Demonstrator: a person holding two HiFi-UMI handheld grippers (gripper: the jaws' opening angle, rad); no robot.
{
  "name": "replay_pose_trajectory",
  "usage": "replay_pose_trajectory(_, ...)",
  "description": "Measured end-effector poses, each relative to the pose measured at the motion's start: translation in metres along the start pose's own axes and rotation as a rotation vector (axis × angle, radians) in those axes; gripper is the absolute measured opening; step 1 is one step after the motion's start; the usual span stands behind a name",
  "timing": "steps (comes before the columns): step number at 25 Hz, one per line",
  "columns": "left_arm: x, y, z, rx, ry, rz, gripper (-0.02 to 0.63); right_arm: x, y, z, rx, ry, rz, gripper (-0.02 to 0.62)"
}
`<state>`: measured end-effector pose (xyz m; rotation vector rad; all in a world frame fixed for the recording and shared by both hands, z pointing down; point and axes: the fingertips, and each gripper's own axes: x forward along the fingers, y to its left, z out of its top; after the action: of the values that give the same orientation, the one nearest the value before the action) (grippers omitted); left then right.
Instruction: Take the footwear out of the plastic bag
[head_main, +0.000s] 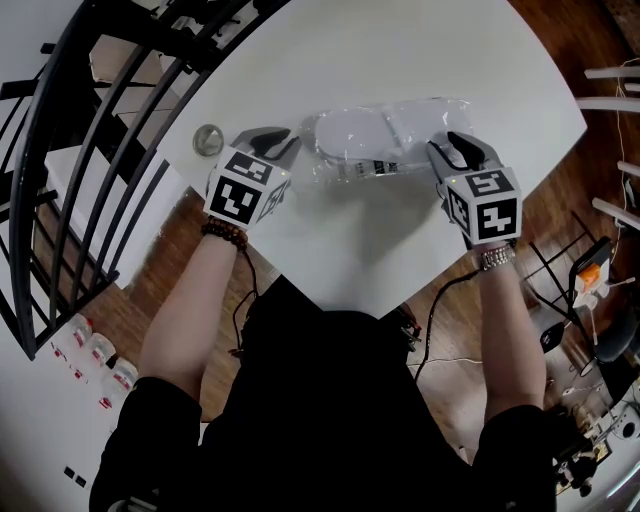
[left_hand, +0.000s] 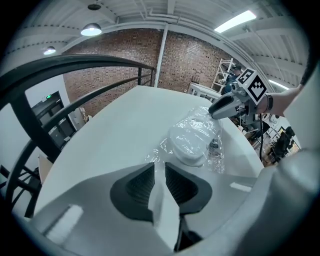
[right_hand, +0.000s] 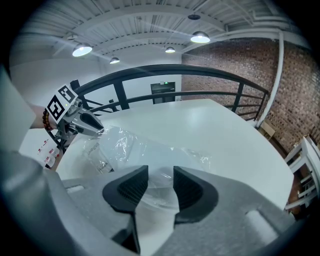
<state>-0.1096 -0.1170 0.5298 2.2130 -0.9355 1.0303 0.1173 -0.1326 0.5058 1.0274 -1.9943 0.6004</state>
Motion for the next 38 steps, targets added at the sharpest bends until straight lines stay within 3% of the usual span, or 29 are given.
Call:
replay_pose_trajectory(8, 0.004, -0.009, 0.003, -0.016, -0.004, -0.051, 0.077, -0.026, -0.028, 0.011, 0.020, -0.058, -0.059, 0.143)
replay_pose_trajectory(12, 0.002, -0.015, 0.005, -0.038, -0.016, -0.104, 0.077, -0.032, -0.055, 0.000, 0.100, -0.051, -0.070, 0.143)
replay_pose_trajectory(17, 0.000, -0.020, 0.008, -0.131, -0.028, -0.206, 0.081, -0.031, -0.083, -0.018, 0.356, -0.035, 0.069, 0.193)
replay_pose_trajectory(22, 0.002, -0.027, 0.011, -0.275, -0.027, -0.316, 0.092, -0.023, -0.077, -0.031, 0.458, 0.021, 0.228, 0.198)
replay_pose_trajectory(26, 0.005, -0.032, 0.014, -0.377, -0.038, -0.385, 0.095, -0.017, -0.068, -0.038, 0.483, 0.048, 0.304, 0.196)
replay_pose_trajectory(32, 0.010, -0.042, 0.016, -0.532, -0.039, -0.505, 0.107, -0.014, -0.065, -0.041, 0.465, 0.056, 0.321, 0.192)
replay_pose_trajectory(38, 0.015, -0.044, 0.020, -0.583, -0.053, -0.524, 0.099, -0.012, -0.061, -0.043, 0.449, 0.054, 0.341, 0.176)
